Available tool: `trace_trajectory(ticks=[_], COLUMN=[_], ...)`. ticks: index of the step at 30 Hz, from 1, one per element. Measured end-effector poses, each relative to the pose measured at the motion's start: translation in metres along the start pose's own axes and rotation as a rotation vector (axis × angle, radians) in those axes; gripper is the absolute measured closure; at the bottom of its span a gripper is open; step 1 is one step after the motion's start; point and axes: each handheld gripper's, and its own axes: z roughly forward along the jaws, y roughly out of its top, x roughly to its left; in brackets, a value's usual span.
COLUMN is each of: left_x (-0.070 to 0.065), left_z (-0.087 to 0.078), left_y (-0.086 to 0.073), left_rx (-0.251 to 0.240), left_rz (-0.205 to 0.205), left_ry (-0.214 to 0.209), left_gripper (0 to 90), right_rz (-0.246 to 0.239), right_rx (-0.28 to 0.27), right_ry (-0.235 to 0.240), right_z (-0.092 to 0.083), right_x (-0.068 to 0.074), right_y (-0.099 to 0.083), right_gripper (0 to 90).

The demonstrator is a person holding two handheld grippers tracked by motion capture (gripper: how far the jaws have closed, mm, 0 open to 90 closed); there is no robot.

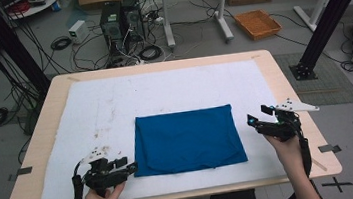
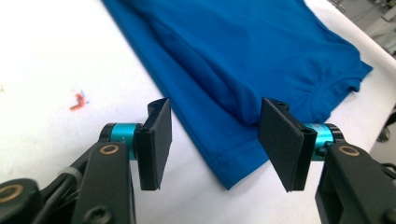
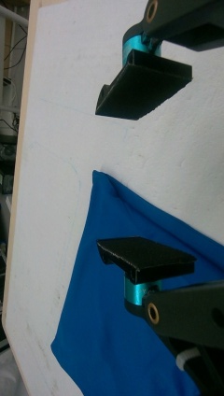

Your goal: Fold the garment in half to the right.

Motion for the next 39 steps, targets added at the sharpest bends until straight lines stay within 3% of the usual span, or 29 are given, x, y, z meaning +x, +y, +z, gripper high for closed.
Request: trace_trajectory(ticks=[6, 7, 17, 24, 26, 31, 36, 39], left_x=[0.004, 0.005, -0.002, -0.007, -0.008, -0.014, -0.024, -0.029], left_z=[0.006, 0.006, 0.02, 0.03, 0.032, 0.036, 0.041, 0.043], left_y=[-0.003, -0.003, 0.0, 0.004, 0.005, 0.009, 0.011, 0.011], left_rx=[0.044, 0.033, 0.034, 0.028, 0.03, 0.04, 0.053, 0.058], left_rz=[-0.098, -0.112, -0.169, -0.188, -0.185, -0.149, -0.071, -0.028], left_ry=[-0.008, -0.01, -0.07, -0.083, -0.083, -0.036, 0.034, 0.074], left_gripper=[47.2, 47.6, 49.9, 49.9, 49.9, 53.9, 59.6, 67.5], right_rz=[0.0, 0.001, -0.004, -0.009, -0.015, -0.03, -0.038, -0.044], right_rx=[0.0, -0.001, 0.002, 0.007, 0.009, 0.015, 0.026, 0.03], right_ry=[0.0, -0.002, -0.003, 0.001, 0.006, 0.017, 0.03, 0.039], right_z=[0.0, 0.0, 0.001, 0.003, 0.004, 0.008, 0.013, 0.015], right_x=[0.0, 0.0, 0.001, 0.004, 0.005, 0.011, 0.017, 0.022], right_y=[0.0, 0.0, 0.0, -0.001, -0.001, 0.0, 0.0, 0.001], right_gripper=[30.3, 30.3, 30.4, 30.4, 30.4, 30.4, 30.5, 30.7])
